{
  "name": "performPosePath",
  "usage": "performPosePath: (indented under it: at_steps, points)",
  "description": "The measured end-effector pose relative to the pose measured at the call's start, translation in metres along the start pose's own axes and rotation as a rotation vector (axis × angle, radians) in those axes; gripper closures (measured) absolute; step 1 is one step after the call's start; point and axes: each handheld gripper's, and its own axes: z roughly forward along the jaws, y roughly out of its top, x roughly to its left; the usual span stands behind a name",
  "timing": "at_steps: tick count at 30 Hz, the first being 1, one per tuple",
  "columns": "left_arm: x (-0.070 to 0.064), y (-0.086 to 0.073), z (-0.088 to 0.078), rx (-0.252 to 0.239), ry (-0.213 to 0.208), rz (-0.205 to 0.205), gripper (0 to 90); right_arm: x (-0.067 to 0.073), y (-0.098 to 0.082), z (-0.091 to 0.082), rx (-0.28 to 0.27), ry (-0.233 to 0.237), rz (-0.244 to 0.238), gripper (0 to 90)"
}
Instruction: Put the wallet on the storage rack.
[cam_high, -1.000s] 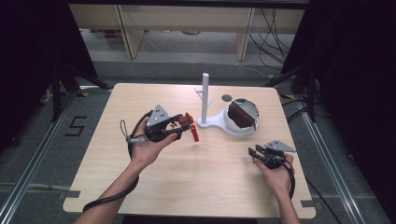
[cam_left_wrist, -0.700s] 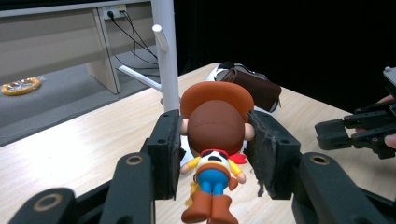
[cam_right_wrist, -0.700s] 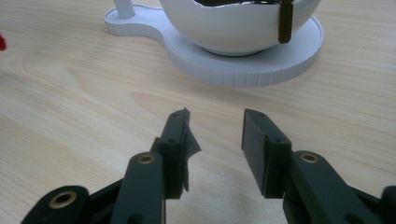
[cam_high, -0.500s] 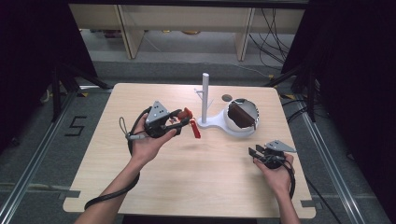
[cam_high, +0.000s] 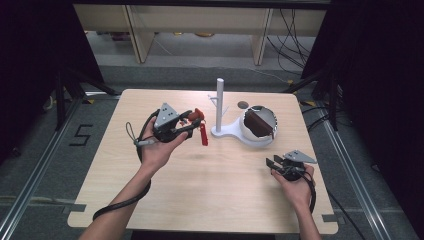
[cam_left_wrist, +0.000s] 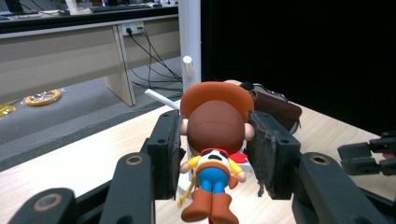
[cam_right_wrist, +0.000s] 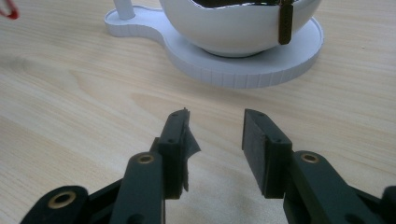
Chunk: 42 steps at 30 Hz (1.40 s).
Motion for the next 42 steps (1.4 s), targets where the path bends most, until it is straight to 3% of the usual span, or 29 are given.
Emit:
performPosePath:
  at_steps: [22,24,34,42]
  points:
    - [0.003,0.018,0.013,-0.04,0.012,-0.001,55.1,0.001,0.0,0.0,0.018,-0.009,-0.004,61.6]
    - [0.004,0.02,0.014,-0.042,0.014,0.001,55.1,-0.002,0.001,0.0,0.019,-0.007,-0.043,61.6]
    - [0.004,0.026,0.017,-0.055,0.019,0.002,55.1,-0.003,0.0,0.002,-0.001,0.003,-0.039,61.5]
    - [0.004,0.032,0.021,-0.062,0.022,0.008,55.1,-0.003,0.0,0.0,0.013,0.0,-0.036,61.5]
